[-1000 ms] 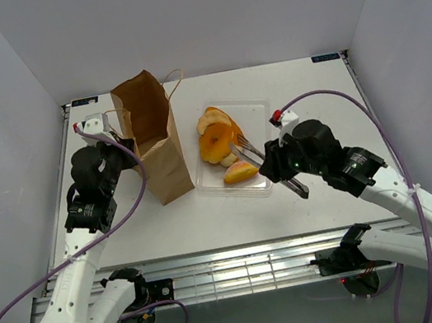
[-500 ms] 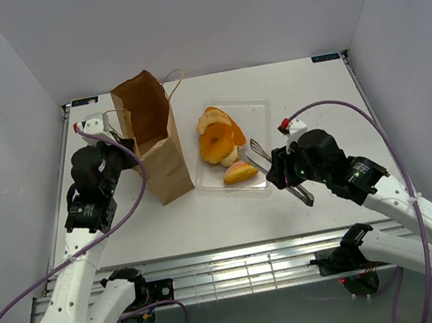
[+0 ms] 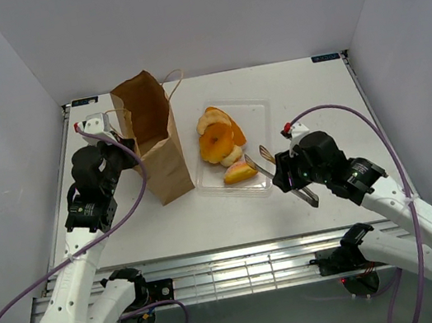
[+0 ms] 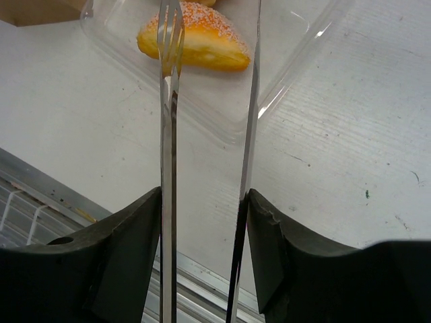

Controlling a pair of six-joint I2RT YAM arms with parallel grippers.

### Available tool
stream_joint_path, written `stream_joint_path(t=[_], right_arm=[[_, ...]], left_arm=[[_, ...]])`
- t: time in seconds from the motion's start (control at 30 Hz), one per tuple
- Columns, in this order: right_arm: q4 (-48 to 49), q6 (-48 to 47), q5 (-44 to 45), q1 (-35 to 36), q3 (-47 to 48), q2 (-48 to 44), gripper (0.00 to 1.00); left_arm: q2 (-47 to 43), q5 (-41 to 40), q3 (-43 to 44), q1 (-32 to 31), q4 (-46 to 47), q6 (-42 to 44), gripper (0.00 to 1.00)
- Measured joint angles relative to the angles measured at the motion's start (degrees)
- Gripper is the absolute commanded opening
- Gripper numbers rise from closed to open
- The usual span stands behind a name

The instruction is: Place the fake bread into the paper bag

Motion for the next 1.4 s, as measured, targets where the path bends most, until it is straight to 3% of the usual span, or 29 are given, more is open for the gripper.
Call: stream_joint_path(t=[0.6,1.4], right_arm=[[-1.8,-3.7,-2.6,-0.6,-1.8,0.8,0.63],[-1.6,-10.0,-4.2,-2.9,-0.7,10.4,0.65]], left_arm=[[0.0,0.0,0.0,-0.3,0.0,0.0,0.0],[0.1,0.0,0.0,-0.7,0.0,0.0,0.0]])
